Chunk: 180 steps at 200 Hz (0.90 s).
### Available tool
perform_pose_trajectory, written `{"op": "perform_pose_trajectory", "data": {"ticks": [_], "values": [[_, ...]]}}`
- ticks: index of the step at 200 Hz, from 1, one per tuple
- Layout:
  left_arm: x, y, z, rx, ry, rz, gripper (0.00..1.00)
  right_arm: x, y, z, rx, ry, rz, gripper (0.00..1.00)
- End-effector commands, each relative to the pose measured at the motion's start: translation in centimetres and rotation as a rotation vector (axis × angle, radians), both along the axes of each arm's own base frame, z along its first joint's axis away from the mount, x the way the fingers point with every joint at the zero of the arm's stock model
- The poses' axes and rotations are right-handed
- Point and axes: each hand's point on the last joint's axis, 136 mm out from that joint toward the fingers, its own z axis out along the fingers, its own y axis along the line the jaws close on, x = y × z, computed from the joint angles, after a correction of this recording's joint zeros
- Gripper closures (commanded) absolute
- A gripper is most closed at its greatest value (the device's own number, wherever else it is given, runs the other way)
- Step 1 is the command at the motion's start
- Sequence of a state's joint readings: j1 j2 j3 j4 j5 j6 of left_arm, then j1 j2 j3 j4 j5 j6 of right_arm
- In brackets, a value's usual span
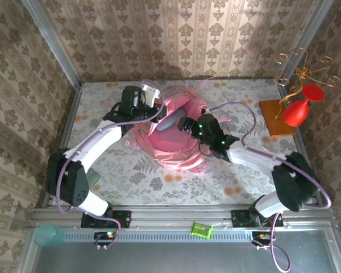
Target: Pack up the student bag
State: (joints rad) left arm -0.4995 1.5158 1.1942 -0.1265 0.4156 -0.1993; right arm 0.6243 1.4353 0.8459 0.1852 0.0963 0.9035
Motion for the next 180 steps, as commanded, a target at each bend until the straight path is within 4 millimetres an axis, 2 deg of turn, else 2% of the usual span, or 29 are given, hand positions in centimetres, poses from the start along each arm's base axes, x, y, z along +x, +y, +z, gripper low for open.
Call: {"op": "perform_pose_trajectory", "data": {"ticks": [1,6,18,27,39,69,93,109,119,131,137,144,164,180], "values": [[-0.8,-0.4,-1.0,0.011,-0.011,-0.022,0.5,-2.7,-1.2,0.3,-0.181,-0.047,0.116,0.14],[-1.3,0.0,-1.6,0.037,0.007,-0.009,0.38,-3.2,-1.6,0.2,-0.212,-0.048,0.124,0.14],[-2.4,1.9,-2.6,0.097,0.028,0.061,0.24,-4.1,-2.8,0.1,-0.271,-0.052,0.128,0.14],[-3.1,4.2,-3.4,0.143,0.051,0.16,0.11,-4.7,-3.5,0.1,-0.312,-0.06,0.137,0.14],[-4.7,7.7,-4.5,0.209,0.103,0.303,0.01,-5.3,-4.7,0.4,-0.364,-0.074,0.132,0.13],[-8.7,17.9,-7.0,0.304,0.189,0.733,0.0,-6.0,-5.7,0.8,-0.392,-0.121,0.129,0.12],[-11.5,23.3,-9.9,0.274,0.349,0.942,0.0,-6.4,-4.8,0.3,-0.341,-0.126,0.17,0.12],[-12.5,24.4,-10.8,0.304,0.378,0.982,0.0,-6.8,-4.6,-0.1,-0.321,-0.125,0.186,0.12],[-12.4,23.4,-10.6,0.266,0.402,0.94,0.0,-7.0,-4.4,-0.1,-0.309,-0.135,0.196,0.12],[-11.9,21.1,-9.6,0.186,0.405,0.85,0.0,-7.2,-4.1,-0.2,-0.307,-0.148,0.22,0.12],[-12.0,20.8,-9.4,0.18,0.407,0.847,0.0,-7.2,-4.2,-0.4,-0.317,-0.142,0.219,0.12],[-12.8,21.6,-9.8,0.205,0.437,0.908,0.0,-7.2,-4.5,-0.7,-0.328,-0.133,0.213,0.11],[-15.9,26.3,-11.9,0.326,0.528,1.137,0.0,-7.3,-5.1,-1.5,-0.332,-0.117,0.202,0.11],[-16.6,28.8,-12.4,0.315,0.557,1.242,0.0,-7.3,-5.3,-1.5,-0.315,-0.123,0.206,0.11]]}}
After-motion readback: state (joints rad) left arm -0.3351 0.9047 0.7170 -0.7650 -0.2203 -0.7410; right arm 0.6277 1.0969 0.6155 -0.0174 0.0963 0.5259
